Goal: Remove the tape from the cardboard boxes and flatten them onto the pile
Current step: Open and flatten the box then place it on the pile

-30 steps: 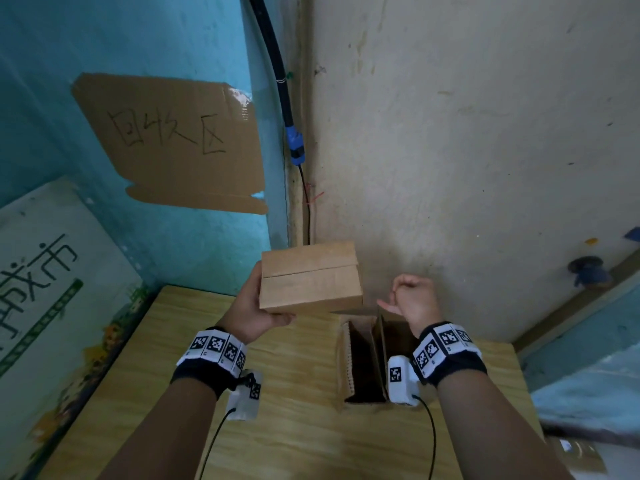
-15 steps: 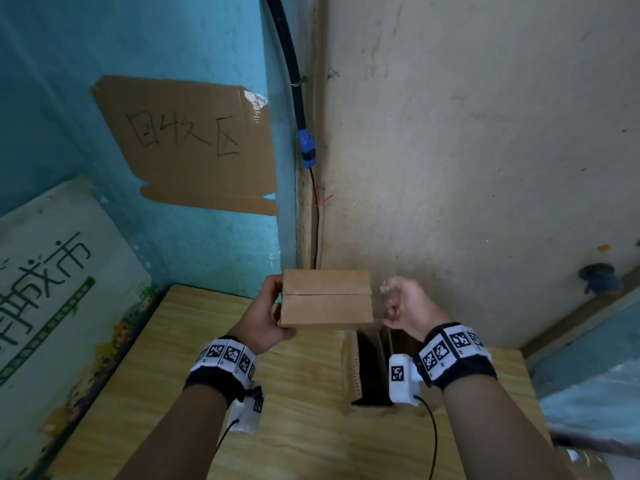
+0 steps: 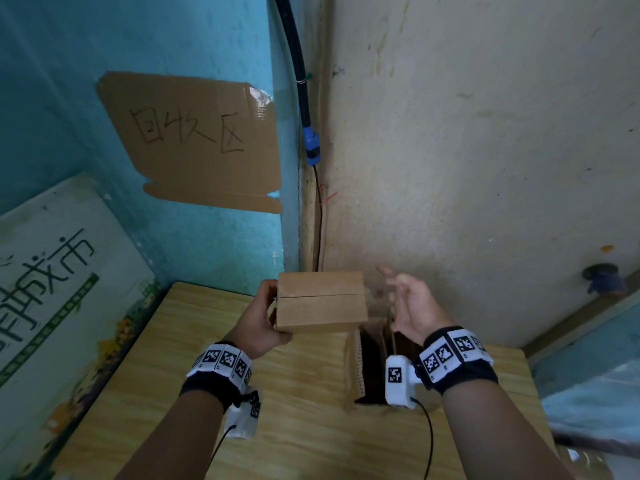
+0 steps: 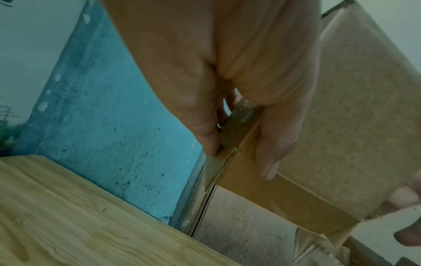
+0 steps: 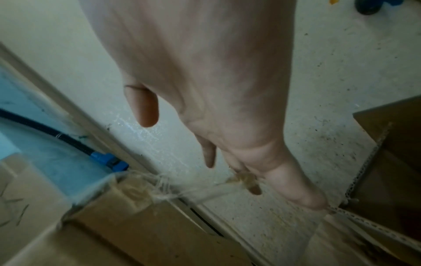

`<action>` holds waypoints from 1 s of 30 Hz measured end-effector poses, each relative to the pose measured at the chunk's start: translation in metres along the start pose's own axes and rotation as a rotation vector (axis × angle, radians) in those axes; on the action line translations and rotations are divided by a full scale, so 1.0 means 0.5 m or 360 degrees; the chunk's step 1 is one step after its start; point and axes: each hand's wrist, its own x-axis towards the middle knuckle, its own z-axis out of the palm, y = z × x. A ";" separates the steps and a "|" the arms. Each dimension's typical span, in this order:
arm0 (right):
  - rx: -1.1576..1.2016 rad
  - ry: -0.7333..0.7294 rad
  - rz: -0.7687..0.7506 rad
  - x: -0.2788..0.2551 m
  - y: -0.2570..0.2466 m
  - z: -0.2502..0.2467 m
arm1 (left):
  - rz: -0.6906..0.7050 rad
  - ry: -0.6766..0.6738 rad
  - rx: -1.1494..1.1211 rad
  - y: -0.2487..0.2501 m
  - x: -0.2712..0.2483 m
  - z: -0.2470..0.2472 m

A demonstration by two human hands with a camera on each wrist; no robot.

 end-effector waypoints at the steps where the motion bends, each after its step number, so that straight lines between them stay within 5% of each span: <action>1: -0.0047 -0.0012 -0.0020 0.000 0.000 0.005 | -0.0003 0.0000 -0.0008 -0.001 0.000 0.000; 9: -0.0511 -0.0338 -0.0195 0.003 0.002 0.039 | -0.0018 -0.0079 -0.0059 0.000 0.007 -0.002; 16: -0.0744 -0.0122 -0.0432 0.002 0.011 0.042 | -0.0083 -0.0187 -0.0023 0.022 0.003 -0.020; 23: -0.0761 -0.0001 -0.0530 0.006 0.023 0.040 | 0.0252 0.0077 -0.0321 0.086 -0.008 0.008; 30: -0.0815 -0.0028 -0.0560 0.003 0.015 0.024 | 0.0374 0.0006 -0.0089 0.086 -0.006 -0.009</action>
